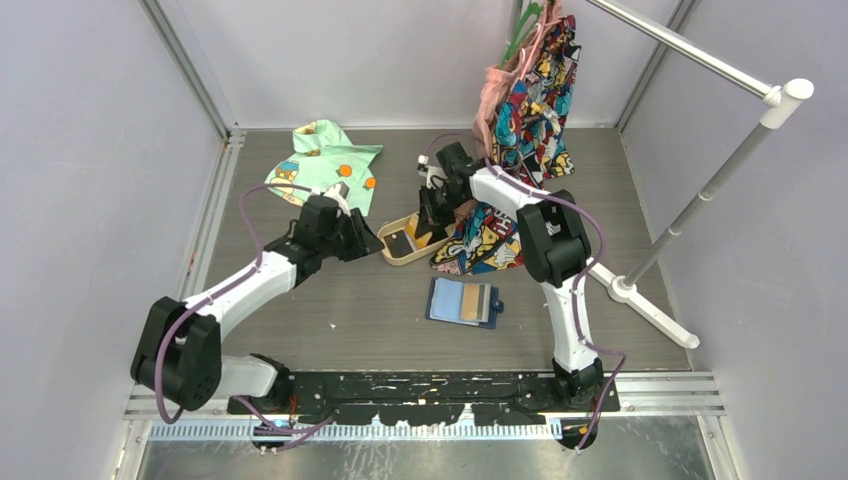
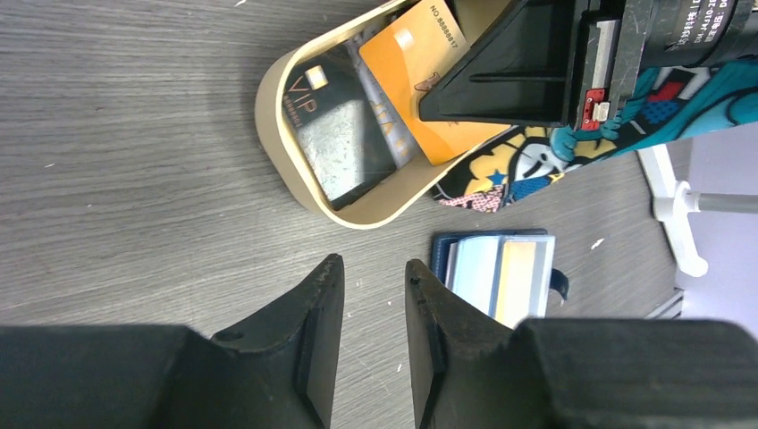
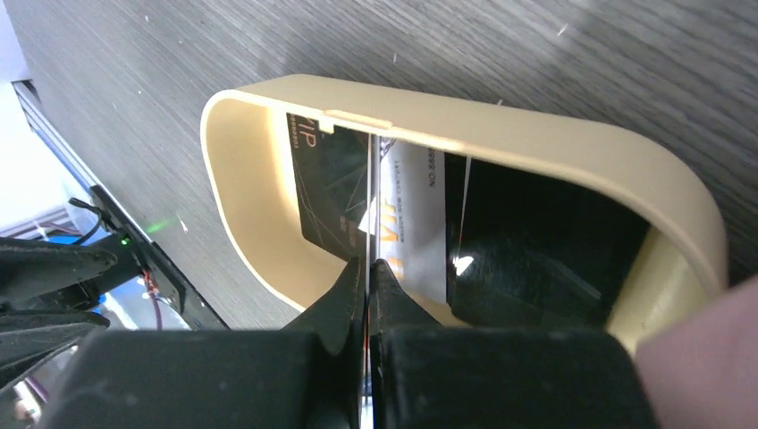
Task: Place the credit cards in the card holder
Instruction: Pick up the credit card from the storage box.
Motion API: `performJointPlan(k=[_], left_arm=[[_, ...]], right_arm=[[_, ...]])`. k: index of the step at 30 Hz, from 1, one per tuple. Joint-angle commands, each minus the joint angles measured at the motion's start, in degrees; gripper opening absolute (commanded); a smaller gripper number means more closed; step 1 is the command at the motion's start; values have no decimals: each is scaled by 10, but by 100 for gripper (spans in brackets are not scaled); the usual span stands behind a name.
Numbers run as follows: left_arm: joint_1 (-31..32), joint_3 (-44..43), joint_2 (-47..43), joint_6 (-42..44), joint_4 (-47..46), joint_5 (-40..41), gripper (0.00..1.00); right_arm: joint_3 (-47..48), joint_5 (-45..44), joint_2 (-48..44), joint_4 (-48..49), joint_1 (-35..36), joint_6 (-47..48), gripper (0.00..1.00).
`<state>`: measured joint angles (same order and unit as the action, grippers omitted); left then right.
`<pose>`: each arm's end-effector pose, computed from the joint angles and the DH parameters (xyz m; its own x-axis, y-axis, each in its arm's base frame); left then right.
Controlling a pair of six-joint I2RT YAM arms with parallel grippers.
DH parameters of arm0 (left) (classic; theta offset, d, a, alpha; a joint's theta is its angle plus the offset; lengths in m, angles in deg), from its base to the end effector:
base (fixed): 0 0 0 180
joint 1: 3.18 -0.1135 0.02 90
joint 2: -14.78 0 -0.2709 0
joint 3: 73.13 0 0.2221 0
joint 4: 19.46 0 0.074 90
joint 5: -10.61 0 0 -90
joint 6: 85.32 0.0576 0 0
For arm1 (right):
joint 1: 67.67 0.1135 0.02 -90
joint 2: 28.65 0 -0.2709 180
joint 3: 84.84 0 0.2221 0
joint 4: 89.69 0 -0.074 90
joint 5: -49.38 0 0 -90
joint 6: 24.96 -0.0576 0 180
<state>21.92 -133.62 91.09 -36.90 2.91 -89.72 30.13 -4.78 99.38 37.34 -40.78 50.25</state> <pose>0.2422 -0.1249 0.2354 -0.7805 -0.3554 -0.5143 0.0361 0.7958 -0.6045 0.3881 0.2346 0.1664 -0.9357 -0.2425 -0.2562 -0.3516 0.7005 0.6210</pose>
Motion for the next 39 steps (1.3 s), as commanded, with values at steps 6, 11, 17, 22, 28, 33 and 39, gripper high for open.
performJointPlan(k=[6,11,17,22,28,33,39], left_arm=[[0,69,-94,-28,-153,-31,40],[-1,128,-153,-40,-230,-35,56],[-3,223,-225,-89,-368,-71,58],[-4,302,-271,-197,-512,-73,62],[-4,312,-310,-235,-549,-77,61],[-4,299,-316,-250,-558,-74,57],[-4,289,-296,-262,-582,-80,44]], right_arm=[[-2,0,-109,-19,-2,65,1],[-37,135,-150,-15,6,103,1],[-107,282,-200,43,26,96,1],[-151,386,-224,204,32,-34,1],[-159,417,-239,253,52,-76,1],[-152,428,-248,253,68,-78,1],[-150,440,-256,256,76,-79,1]])
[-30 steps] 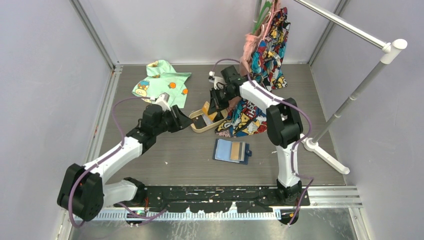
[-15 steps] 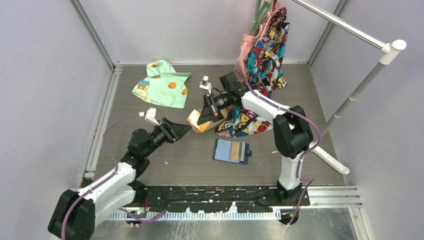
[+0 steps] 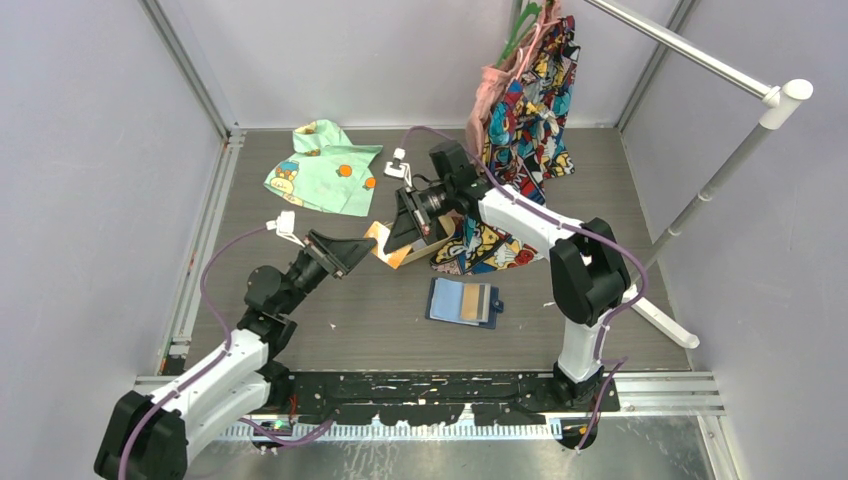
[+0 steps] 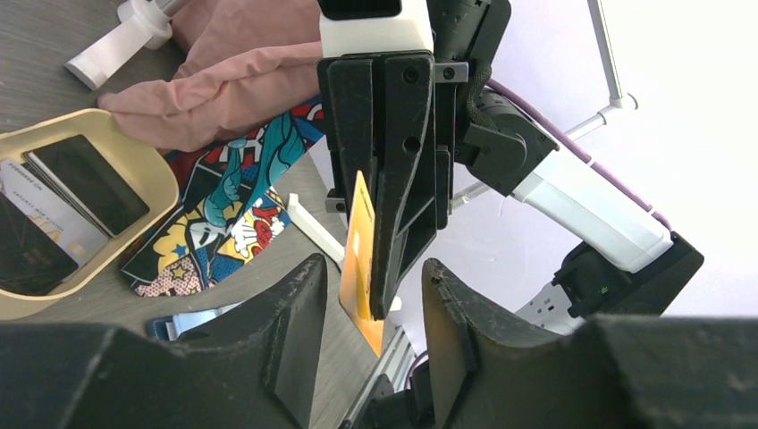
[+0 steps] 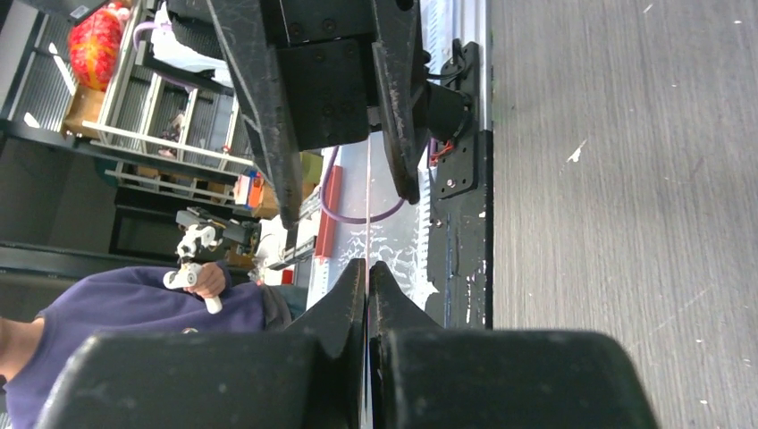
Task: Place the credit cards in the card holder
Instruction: Pick up the credit card from the storage box.
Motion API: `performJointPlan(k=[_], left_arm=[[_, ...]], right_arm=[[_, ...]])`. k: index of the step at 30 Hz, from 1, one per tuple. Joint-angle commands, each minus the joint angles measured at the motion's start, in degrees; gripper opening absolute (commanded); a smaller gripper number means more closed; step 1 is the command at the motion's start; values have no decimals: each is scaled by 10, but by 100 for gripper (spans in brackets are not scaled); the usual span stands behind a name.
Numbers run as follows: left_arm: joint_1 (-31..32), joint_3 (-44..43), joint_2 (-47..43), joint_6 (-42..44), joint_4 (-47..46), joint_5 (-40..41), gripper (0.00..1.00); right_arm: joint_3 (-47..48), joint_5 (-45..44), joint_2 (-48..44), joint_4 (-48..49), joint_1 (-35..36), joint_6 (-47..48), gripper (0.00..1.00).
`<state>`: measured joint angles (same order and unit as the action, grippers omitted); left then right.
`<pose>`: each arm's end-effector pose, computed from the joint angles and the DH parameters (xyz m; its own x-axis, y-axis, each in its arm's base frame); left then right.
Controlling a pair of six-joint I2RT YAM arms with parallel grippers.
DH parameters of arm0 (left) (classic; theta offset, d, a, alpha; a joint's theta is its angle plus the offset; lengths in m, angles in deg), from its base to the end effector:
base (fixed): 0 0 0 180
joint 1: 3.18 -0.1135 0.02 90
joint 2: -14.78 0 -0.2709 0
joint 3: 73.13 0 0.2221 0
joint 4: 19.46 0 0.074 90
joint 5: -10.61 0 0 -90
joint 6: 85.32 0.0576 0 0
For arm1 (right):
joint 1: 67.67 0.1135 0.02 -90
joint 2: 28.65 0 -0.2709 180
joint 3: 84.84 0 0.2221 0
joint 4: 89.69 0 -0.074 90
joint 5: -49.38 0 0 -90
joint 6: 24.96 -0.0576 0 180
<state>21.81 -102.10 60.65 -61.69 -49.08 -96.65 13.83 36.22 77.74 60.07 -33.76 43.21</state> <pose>0.1466 -0.0872 0.2718 -0.5299 -0.7183 -0.4508 0.4497 0.2127 -0.8675 0.2884 0.2615 0.2900 -0.7580 -0.4076 -0.5092 -0.5195 -0.0946 0.8492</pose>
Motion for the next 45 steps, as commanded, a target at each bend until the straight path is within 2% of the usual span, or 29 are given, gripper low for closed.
performJointPlan(k=[1,3,4,6,7,9,11,13,15,16,17,20,24,25,27,28,30,34,45], left_arm=[[-3,-26,13,-17,-69,-11,41],[-3,-28,23,-20,-84,-13,35],[-3,-30,27,-21,-91,-17,27],[-3,-33,36,-23,-105,-25,6],[-3,-34,39,-23,-111,-31,1],[-4,-34,41,-13,-112,-48,0],[-7,-36,33,2,-87,-71,0],[-15,-44,23,14,-53,-100,0],[-22,-58,17,26,-20,-135,0],[-26,-85,25,36,13,-173,0],[-26,-91,32,36,13,-184,0],[-28,-109,59,37,11,-213,0],[-30,-122,87,30,-9,-221,0],[-29,-123,91,26,-14,-218,5],[-29,-116,98,9,-36,-206,25],[-29,-107,100,-2,-58,-199,32],[-29,-87,101,-24,-102,-186,39],[-29,-57,94,-45,-144,-167,41],[-28,-32,82,-46,-141,-151,40]], right_arm=[[12,31,-41,29,9,-9,1],[12,32,-41,31,12,-9,1],[11,31,-42,31,13,-9,1],[12,29,-41,32,13,-11,2],[12,24,-42,33,13,-11,4],[13,19,-42,29,13,-10,16],[15,12,-44,-3,13,18,26],[35,-9,-47,-116,13,118,34],[63,-52,-47,-235,15,255,36],[76,-75,-50,-292,20,310,34],[77,-76,-51,-298,21,317,28],[82,-77,-54,-325,26,349,22],[86,-75,-58,-366,31,399,5],[86,-75,-60,-368,31,403,3],[89,-74,-64,-366,30,402,2],[92,-70,-64,-365,30,398,1],[92,-57,-63,-349,26,374,1],[90,-42,-61,-313,23,333,1],[74,-29,-65,-217,15,221,1]])
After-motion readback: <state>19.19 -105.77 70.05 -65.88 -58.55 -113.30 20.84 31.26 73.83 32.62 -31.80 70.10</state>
